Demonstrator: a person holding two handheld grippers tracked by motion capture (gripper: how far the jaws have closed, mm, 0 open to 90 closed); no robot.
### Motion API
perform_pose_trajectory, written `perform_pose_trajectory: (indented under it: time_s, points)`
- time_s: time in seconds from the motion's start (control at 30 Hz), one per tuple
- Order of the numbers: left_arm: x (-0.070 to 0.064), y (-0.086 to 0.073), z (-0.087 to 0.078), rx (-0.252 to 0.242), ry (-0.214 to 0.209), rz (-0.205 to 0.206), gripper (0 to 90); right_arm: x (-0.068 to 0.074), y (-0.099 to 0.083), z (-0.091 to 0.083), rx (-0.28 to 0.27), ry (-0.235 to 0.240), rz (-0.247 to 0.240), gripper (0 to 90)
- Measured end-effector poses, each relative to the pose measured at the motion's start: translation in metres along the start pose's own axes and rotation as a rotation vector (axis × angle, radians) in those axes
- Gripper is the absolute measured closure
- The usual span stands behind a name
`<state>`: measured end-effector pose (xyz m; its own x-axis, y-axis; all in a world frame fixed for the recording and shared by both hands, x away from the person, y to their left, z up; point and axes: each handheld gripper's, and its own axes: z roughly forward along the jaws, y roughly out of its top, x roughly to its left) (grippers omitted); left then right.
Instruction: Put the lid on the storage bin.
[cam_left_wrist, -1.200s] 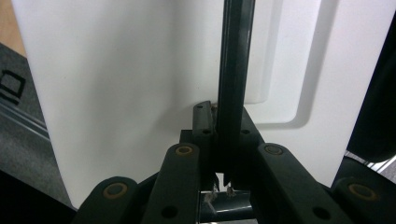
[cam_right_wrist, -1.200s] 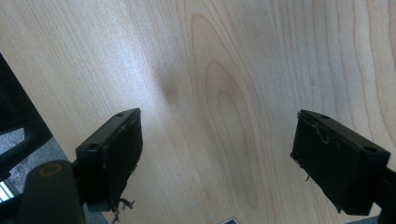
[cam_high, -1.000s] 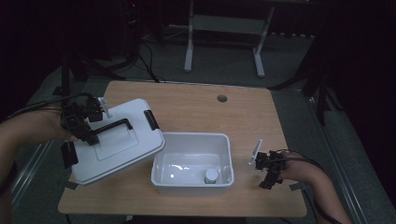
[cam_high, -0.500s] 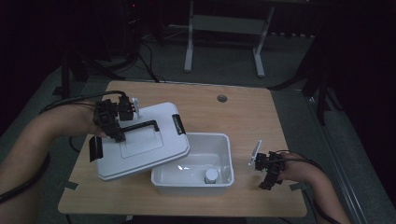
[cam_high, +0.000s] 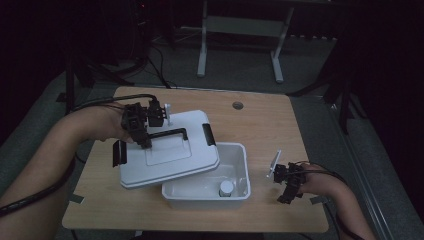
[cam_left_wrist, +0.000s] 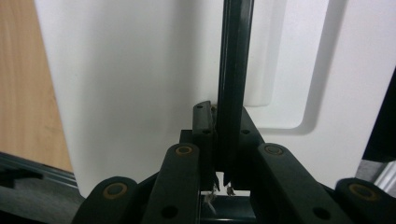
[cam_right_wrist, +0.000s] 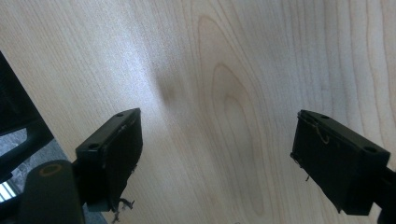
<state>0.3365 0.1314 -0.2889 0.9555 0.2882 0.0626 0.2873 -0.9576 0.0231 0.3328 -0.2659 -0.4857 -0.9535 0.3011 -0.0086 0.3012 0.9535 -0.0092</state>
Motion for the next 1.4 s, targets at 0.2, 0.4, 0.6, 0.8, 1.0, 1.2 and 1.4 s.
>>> perform_pose_trajectory:
  time_s: [0.2, 0.4, 0.6, 0.8, 1.0, 1.2, 1.4]
  points:
    - [-0.009, 0.03, -0.001, 0.008, 0.0, 0.066, 83.6, 0.0, -0.001, 0.001, 0.003, 0.001, 0.004, 15.7]
    - [-0.013, 0.048, 0.001, 0.014, 0.002, 0.101, 83.7, -0.001, 0.0, -0.001, -0.007, -0.002, 0.001, 15.7]
    - [-0.018, 0.069, 0.009, 0.027, -0.011, 0.149, 83.6, -0.001, 0.001, -0.001, -0.003, -0.003, -0.001, 15.7]
    - [-0.026, 0.089, 0.023, 0.021, -0.034, 0.194, 83.6, -0.001, -0.004, -0.001, -0.004, -0.001, 0.004, 15.7]
    - [-0.028, 0.095, 0.037, 0.032, -0.054, 0.209, 83.6, -0.001, -0.005, 0.002, -0.01, 0.007, 0.01, 15.7]
    - [-0.026, 0.096, 0.051, 0.043, -0.065, 0.206, 83.6, -0.001, -0.003, 0.004, -0.005, 0.007, 0.008, 15.7]
    - [-0.024, 0.097, 0.062, 0.039, -0.086, 0.202, 83.6, 0.0, 0.001, 0.004, -0.005, 0.01, 0.003, 15.8]
